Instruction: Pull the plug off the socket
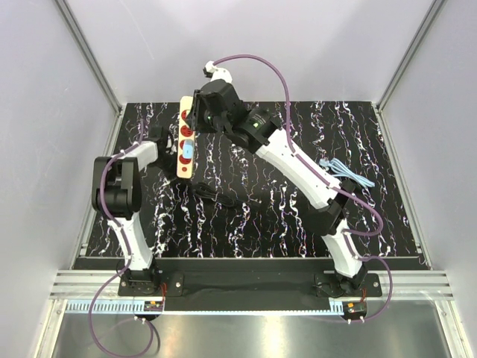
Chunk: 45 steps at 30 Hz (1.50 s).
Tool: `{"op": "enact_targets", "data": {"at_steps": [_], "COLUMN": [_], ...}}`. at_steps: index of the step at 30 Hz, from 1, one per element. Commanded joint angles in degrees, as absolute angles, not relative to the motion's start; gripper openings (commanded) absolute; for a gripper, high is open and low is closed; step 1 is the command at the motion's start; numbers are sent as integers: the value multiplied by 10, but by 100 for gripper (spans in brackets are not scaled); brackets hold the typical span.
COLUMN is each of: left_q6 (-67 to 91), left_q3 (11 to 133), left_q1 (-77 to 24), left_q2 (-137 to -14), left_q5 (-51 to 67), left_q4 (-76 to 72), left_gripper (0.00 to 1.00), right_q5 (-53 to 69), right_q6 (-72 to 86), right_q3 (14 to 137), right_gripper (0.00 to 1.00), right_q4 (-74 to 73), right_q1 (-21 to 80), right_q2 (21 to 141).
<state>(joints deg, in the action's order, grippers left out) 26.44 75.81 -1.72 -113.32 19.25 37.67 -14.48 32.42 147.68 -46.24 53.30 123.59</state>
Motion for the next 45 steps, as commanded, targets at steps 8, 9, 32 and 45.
{"op": "enact_targets", "data": {"at_steps": [8, 9, 32, 45], "left_q6": [294, 296, 253, 177], "left_q3": [618, 602, 524, 574], "left_q1": [49, 58, 79, 25], "left_q2": [-897, -876, -794, -881], "left_q5": [242, 234, 465, 410], "left_q4": [317, 314, 181, 159], "left_gripper": [42, 45, 71, 76], "right_q5": [-112, -112, 101, 198], "right_q6": [316, 312, 273, 273], "right_q3": [1434, 1422, 1264, 1155], "right_gripper": [0, 0, 0, 0], "right_q4": [-425, -425, -367, -258], "right_q1": [534, 533, 469, 432], "right_q2": [1261, 1260, 1249, 1199]}}
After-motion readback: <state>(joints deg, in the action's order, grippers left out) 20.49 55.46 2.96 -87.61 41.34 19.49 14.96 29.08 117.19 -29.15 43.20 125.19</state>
